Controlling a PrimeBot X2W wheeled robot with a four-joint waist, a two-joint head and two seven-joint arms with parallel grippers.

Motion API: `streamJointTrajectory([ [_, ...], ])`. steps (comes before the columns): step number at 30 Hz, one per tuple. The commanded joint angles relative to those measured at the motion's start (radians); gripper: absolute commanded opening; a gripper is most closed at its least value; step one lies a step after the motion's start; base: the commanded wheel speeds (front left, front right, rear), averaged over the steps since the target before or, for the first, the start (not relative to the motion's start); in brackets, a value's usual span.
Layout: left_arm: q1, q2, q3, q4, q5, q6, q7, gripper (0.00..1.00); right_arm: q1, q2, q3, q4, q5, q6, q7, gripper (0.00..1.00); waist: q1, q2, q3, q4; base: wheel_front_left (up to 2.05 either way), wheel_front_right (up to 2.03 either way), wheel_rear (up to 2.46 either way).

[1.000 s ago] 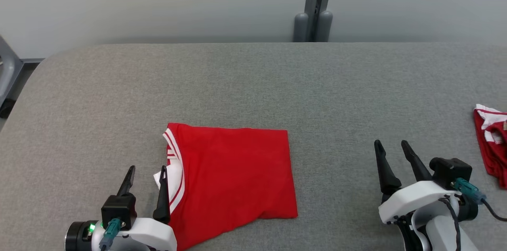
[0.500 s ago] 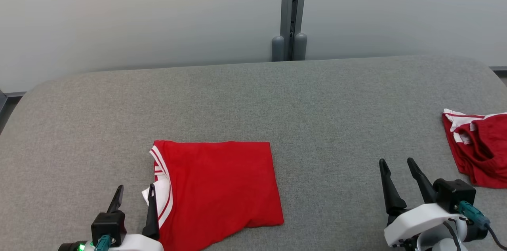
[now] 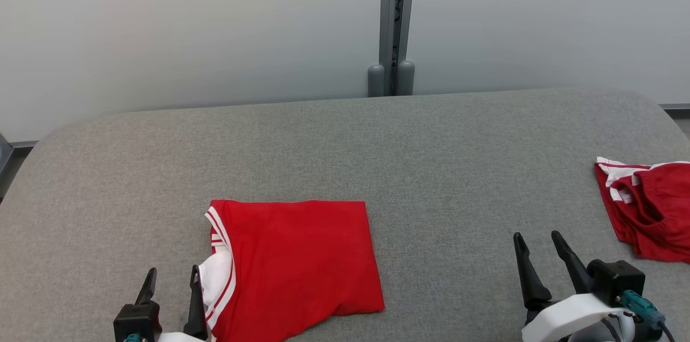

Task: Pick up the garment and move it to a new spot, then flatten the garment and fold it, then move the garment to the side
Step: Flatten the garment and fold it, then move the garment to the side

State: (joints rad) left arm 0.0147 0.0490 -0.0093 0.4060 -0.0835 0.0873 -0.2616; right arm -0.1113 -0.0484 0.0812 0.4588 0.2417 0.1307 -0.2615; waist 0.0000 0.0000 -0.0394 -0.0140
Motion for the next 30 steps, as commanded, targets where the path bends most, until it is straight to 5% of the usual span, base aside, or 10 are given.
streamJointTrajectory([
  [1, 0.006, 0.004, 0.005, -0.003, 0.005, -0.004, -0.005, 1.0, 0.013, -0.006, 0.001, -0.006, 0.002, 0.0, -0.005, 1.0, 0.0, 0.0, -0.001, 0.0, 0.0, 0.0, 0.0],
  [20, -0.002, 0.004, -0.011, -0.003, -0.001, -0.003, -0.005, 1.0, -0.007, -0.006, 0.018, -0.002, 0.008, 0.0, -0.005, 1.0, 0.0, 0.0, 0.011, 0.011, 0.0, 0.0, 0.0],
  [30, -0.032, 0.004, -0.049, -0.007, -0.012, -0.005, -0.005, 1.0, -0.029, -0.005, 0.064, 0.004, -0.011, 0.0, -0.005, 1.0, 0.0, 0.0, 0.061, 0.084, 0.0, 0.0, 0.0],
])
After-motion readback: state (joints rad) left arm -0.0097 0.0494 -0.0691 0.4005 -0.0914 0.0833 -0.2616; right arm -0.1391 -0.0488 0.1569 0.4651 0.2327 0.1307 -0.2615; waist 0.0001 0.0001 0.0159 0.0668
